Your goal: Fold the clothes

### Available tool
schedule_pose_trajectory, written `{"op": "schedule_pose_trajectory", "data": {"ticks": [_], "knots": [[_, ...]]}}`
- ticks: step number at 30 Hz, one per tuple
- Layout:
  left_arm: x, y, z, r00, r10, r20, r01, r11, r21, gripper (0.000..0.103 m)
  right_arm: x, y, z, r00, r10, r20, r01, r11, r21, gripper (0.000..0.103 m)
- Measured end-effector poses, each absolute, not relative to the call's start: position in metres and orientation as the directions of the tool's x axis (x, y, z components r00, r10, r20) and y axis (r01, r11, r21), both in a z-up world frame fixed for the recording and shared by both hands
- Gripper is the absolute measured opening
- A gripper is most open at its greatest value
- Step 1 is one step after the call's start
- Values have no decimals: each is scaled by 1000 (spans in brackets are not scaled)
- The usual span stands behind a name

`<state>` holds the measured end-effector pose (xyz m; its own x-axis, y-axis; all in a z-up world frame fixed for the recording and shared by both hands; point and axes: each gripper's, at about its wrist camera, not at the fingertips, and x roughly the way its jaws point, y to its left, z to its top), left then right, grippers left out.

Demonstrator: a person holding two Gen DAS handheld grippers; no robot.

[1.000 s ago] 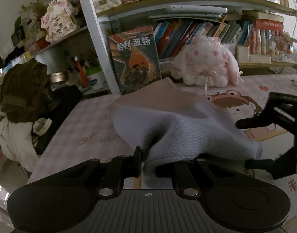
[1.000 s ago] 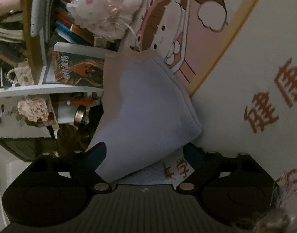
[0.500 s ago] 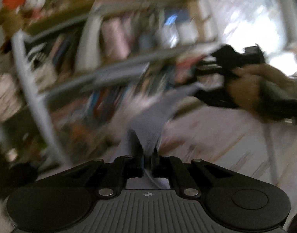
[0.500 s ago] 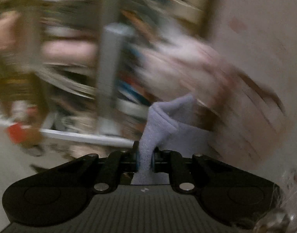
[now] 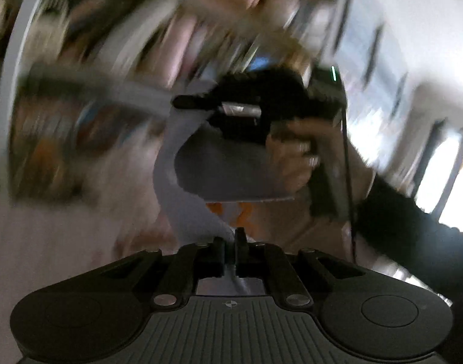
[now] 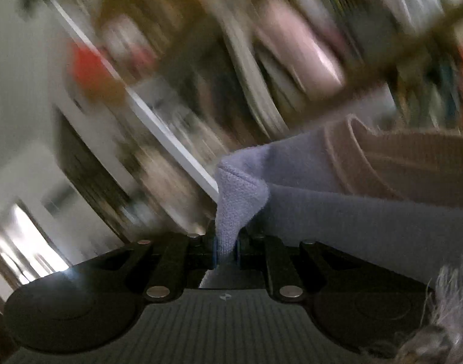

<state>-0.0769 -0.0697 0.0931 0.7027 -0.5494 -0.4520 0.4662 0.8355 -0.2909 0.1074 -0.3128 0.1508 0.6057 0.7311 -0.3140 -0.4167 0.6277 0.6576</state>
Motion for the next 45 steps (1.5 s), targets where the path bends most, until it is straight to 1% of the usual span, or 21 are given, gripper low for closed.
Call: {"op": "schedule_pose_trajectory", "data": {"ticks": [2, 3, 6, 8, 9, 11, 13, 14, 15, 16, 19, 23, 26, 30, 33, 35, 36, 37, 38, 39, 45], "knots": [[-71, -69, 58, 668, -469, -577, 401, 881, -252, 5, 120, -288, 103, 554, 705, -442, -355, 680, 641, 10], [-72, -68, 45, 656, -431, -619, 379, 898, -224, 5, 123, -278, 85, 533, 699, -477, -335, 692, 640, 10], [-76, -58, 22, 644, -314, -697, 289, 944, -157, 6, 131, -250, 37, 466, 680, -566, -280, 720, 635, 10], [-78, -48, 24, 650, -281, -706, 233, 958, -167, 13, 136, -233, 27, 444, 690, -571, -290, 714, 638, 10], [-81, -44, 26, 654, -262, -709, 212, 964, -161, 14, 138, -224, 23, 433, 697, -572, -297, 709, 639, 10], [-85, -38, 30, 659, -215, -721, 175, 976, -131, 19, 142, -207, 22, 428, 676, -600, -328, 735, 594, 11], [-90, -35, 38, 668, -153, -728, 146, 987, -74, 22, 137, -196, 21, 427, 659, -620, -358, 752, 553, 21], [-93, -32, 42, 679, -118, -725, 129, 991, -40, 28, 133, -194, 21, 427, 657, -622, -369, 754, 544, 26], [-99, -28, 50, 693, -87, -716, 112, 994, -12, 32, 126, -197, 23, 425, 672, -607, -386, 741, 549, 42], [-104, -24, 57, 711, -56, -701, 92, 996, 14, 34, 118, -206, 26, 435, 675, -596, -399, 738, 544, 49], [-97, -18, 68, 753, -28, -657, 72, 997, 39, 37, 92, -235, 34, 468, 679, -566, -435, 734, 521, 50], [-70, -40, 73, 770, -110, -628, 142, 990, 1, 37, 52, -298, 34, 547, 586, -598, -377, 810, 449, 50], [-40, -78, 67, 761, -205, -616, 249, 968, -15, 37, 18, -344, 22, 602, 419, -680, -276, 908, 316, 50], [6, -146, 53, 717, -308, -625, 410, 912, 23, 37, -22, -386, 3, 624, 208, -753, -172, 977, 128, 50], [28, -194, 44, 688, -355, -633, 499, 865, 57, 37, -41, -402, -12, 605, 137, -784, -137, 988, 67, 50], [40, -220, 35, 662, -359, -658, 538, 839, 84, 37, -51, -407, -22, 586, 131, -799, -122, 990, 73, 47], [45, -234, 30, 648, -358, -672, 556, 825, 97, 37, -55, -408, -27, 570, 141, -809, -118, 989, 89, 41], [48, -244, 25, 634, -356, -686, 573, 812, 108, 37, -59, -406, -27, 577, 144, -804, -125, 988, 87, 31], [50, -253, 19, 621, -346, -703, 586, 801, 123, 37, -63, -404, -27, 574, 154, -804, -142, 986, 87, 25], [51, -261, 14, 608, -333, -721, 597, 790, 138, 37, -66, -404, -25, 560, 178, -809, -157, 982, 108, 14], [54, -289, -9, 601, -231, -765, 609, 753, 251, 37, -82, -410, -11, 468, 306, -829, -209, 950, 232, 12]]}}
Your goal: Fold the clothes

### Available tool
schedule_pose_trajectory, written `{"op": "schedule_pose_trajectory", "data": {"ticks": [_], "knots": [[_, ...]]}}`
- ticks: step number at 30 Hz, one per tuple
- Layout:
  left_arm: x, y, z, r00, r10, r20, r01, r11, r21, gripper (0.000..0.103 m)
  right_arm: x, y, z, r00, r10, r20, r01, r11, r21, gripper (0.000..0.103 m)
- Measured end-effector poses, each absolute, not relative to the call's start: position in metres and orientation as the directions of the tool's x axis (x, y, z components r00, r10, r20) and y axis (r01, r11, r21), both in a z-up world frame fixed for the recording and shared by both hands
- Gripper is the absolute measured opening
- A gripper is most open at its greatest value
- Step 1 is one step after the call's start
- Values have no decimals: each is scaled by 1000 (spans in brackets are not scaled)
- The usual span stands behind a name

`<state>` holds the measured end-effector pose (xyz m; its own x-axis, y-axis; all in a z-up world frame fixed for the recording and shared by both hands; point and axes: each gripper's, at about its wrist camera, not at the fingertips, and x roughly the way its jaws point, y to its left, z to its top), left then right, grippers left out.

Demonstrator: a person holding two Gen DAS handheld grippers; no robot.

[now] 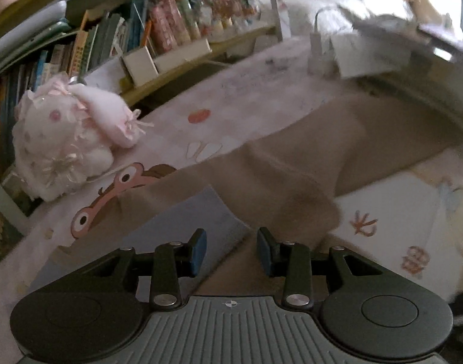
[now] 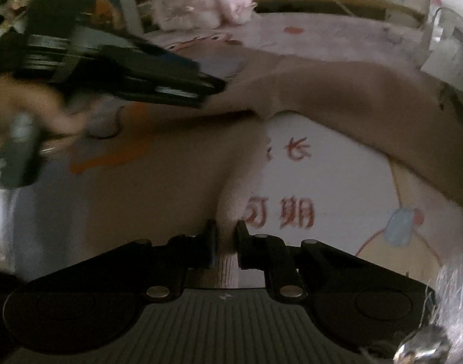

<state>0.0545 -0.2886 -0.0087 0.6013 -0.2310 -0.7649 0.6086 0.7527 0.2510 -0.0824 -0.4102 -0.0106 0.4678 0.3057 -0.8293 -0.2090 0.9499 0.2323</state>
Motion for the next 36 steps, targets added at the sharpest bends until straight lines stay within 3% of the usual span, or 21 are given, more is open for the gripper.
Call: {"op": "schedule_pose_trajectory", "data": {"ticks": [12, 13, 15, 18, 23, 26, 31, 36], "knots": [[51, -299, -24, 624, -183, -760, 609, 724, 326, 36, -95, -403, -15, 403, 317, -858, -254, 940, 228, 12], [49, -300, -25, 632, -182, -754, 610, 717, 337, 34, -96, -403, -15, 404, 319, -857, -251, 940, 232, 12], [44, -303, -29, 631, -198, -750, 633, 691, 350, 3, -97, -403, -16, 407, 319, -856, -245, 941, 234, 12], [43, -299, -30, 644, -207, -736, 625, 697, 351, 2, -98, -402, -16, 414, 311, -856, -234, 945, 230, 12], [60, -218, 23, 721, -229, -654, 394, 912, 115, 2, -99, -398, -17, 432, 284, -856, -202, 956, 215, 12], [53, -143, 58, 797, -171, -580, 246, 968, 53, 2, -101, -393, -16, 444, 254, -859, -177, 965, 194, 13], [29, -6, 90, 851, 58, -522, -45, 998, 36, 1, -104, -386, -15, 462, 209, -862, -132, 977, 167, 13], [-1, 102, 85, 790, 290, -540, -287, 953, 92, 1, -107, -376, -14, 474, 158, -866, -114, 986, 118, 14]]}}
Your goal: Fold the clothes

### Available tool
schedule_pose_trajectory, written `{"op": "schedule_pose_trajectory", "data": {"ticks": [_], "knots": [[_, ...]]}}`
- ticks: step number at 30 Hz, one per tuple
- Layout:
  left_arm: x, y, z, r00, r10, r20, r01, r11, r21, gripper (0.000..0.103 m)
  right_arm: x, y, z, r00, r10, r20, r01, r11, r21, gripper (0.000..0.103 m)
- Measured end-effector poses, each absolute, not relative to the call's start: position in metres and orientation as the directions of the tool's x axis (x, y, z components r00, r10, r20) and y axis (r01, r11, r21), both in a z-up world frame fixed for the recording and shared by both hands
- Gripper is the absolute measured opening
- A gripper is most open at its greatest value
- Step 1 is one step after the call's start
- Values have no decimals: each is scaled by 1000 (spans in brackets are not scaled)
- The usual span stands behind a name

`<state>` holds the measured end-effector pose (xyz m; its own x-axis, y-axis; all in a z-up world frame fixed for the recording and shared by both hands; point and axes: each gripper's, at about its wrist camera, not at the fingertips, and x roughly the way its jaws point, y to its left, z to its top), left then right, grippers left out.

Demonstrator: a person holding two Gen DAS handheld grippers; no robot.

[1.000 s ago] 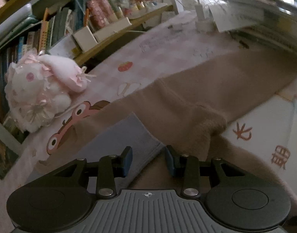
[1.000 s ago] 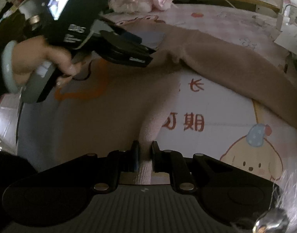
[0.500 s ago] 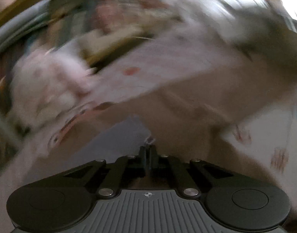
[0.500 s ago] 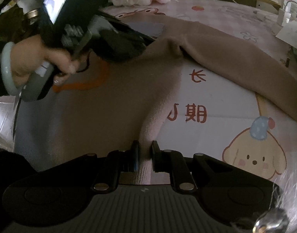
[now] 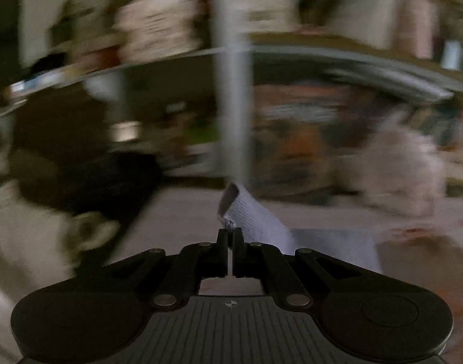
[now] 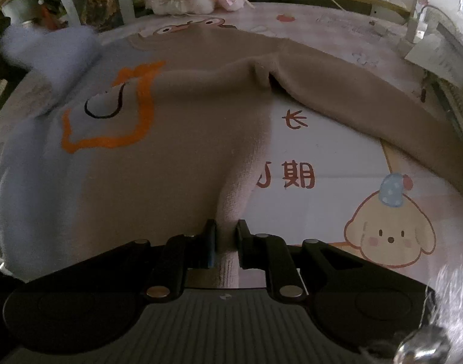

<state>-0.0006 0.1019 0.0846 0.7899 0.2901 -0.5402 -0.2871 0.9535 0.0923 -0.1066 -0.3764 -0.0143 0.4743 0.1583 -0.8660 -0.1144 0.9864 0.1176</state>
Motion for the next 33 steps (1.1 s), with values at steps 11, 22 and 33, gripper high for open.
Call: {"op": "schedule_pose_trajectory", "data": {"ticks": [11, 22, 33], "knots": [[-28, 192, 35, 659, 412, -630, -441, 890, 120, 6, -104, -371, -14, 470, 101, -877, -23, 995, 102, 13], [-85, 132, 45, 766, 63, -640, -250, 946, -205, 30, -107, -362, -14, 482, 50, -875, 24, 997, 70, 14], [-57, 22, -3, 662, -181, -727, 16, 973, -228, 45, -110, -363, -14, 492, 50, -869, 39, 996, 80, 14]]}}
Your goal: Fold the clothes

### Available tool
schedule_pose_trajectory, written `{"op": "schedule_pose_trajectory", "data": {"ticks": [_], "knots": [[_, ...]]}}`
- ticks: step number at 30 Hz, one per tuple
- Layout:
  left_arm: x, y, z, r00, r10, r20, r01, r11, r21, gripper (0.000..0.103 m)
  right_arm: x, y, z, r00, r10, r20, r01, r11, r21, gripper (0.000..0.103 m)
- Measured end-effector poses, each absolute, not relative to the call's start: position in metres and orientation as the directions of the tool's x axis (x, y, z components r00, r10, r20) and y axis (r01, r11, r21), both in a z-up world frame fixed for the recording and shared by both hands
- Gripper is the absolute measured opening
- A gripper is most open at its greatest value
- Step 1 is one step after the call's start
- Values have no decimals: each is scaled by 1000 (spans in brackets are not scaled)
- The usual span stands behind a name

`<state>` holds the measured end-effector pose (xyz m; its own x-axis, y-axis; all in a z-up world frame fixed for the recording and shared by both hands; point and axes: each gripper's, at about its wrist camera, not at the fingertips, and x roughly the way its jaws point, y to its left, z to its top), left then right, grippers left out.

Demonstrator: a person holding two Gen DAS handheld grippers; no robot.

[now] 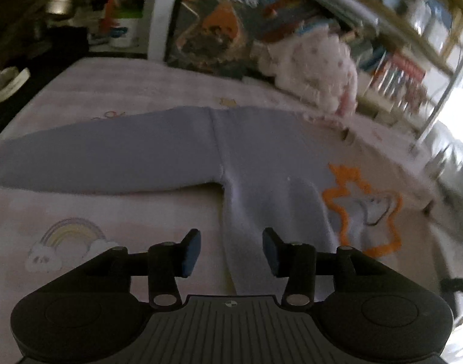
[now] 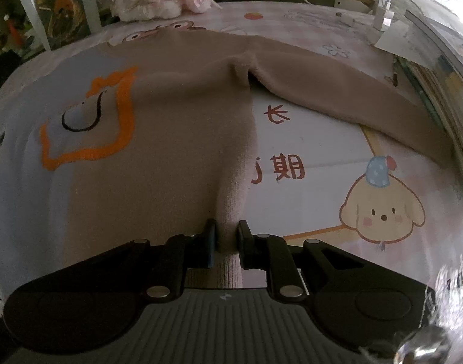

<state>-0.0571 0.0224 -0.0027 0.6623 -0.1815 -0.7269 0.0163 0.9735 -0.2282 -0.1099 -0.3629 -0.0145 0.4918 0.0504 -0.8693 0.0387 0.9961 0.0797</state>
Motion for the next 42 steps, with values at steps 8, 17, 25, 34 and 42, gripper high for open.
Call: {"op": "schedule_pose_trajectory", "data": {"ticks": [8, 17, 25, 34, 42], "knots": [[-25, 9, -14, 631, -133, -764, -11, 983, -181, 8, -95, -370, -17, 540, 23, -841, 58, 996, 65, 12], [-6, 12, -10, 654, -86, -752, -59, 985, -164, 4, -74, -368, -13, 563, 6, -827, 63, 997, 50, 11], [-29, 26, -11, 631, -71, -772, 66, 997, -38, 8, -146, -361, -12, 453, 203, -868, 67, 963, 261, 11], [-22, 53, -20, 655, -33, -755, -101, 986, -131, 5, -127, -343, -15, 515, 121, -849, 16, 988, 151, 11], [-15, 52, -20, 660, -3, -752, -96, 992, -88, 4, -72, -322, -20, 585, 54, -809, -76, 997, 12, 11]]}}
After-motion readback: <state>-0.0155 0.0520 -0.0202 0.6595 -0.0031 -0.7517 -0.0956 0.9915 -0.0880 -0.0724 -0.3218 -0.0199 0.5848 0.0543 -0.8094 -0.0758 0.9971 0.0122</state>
